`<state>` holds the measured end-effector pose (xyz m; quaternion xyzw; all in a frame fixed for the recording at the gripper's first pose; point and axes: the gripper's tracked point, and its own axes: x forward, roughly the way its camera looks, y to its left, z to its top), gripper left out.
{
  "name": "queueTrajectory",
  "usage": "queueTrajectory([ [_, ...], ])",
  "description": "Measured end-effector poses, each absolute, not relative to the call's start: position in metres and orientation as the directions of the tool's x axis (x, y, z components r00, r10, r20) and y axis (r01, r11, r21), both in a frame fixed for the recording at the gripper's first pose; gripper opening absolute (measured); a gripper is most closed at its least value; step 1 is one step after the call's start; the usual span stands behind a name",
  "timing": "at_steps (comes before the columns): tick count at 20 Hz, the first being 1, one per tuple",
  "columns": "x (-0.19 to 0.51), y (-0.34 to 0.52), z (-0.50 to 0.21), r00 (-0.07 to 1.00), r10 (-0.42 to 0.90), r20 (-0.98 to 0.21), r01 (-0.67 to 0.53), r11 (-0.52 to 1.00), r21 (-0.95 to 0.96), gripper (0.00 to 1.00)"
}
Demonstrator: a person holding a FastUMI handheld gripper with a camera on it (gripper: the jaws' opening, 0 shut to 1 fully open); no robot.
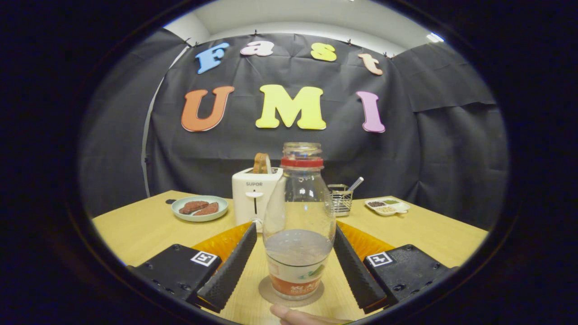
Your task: Take the bottle from table, then pour the juice into the cup, finally place the bottle on the coaster
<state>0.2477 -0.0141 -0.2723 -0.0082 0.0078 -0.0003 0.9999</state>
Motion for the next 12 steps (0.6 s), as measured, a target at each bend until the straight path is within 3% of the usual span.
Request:
queueTrajectory([
  [12,0.189,-0.015,-0.201,1.0,-0.004,0.031,0.004,1.0,-0.003,1.0],
])
